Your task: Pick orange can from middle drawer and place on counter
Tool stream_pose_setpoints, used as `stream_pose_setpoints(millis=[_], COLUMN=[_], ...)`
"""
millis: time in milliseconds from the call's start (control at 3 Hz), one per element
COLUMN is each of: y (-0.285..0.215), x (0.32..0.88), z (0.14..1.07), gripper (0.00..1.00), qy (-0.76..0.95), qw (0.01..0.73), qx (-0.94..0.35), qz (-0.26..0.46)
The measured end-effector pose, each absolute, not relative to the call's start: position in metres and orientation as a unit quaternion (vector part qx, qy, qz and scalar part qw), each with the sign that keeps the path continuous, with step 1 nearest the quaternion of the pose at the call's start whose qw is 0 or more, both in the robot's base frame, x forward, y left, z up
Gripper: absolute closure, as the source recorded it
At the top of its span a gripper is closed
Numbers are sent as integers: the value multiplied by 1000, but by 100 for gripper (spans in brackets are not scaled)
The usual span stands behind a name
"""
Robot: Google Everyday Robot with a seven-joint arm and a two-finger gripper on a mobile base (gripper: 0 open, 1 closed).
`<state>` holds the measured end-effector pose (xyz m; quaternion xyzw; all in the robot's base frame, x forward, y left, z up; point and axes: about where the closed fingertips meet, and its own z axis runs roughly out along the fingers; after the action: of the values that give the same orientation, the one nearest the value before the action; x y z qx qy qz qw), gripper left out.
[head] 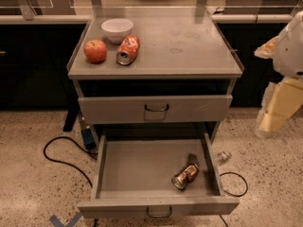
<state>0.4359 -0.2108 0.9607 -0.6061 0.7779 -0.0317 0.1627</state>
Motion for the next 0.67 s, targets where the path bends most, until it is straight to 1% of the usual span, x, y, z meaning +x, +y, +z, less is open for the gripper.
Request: stream_pose_setpoints(millis=[333,667], y=[-184,-146], x=[427,415], z=[913,844], gripper=[0,0], qy=[767,766], qw=[181,197], qx=[-616,-609], qz=[6,59])
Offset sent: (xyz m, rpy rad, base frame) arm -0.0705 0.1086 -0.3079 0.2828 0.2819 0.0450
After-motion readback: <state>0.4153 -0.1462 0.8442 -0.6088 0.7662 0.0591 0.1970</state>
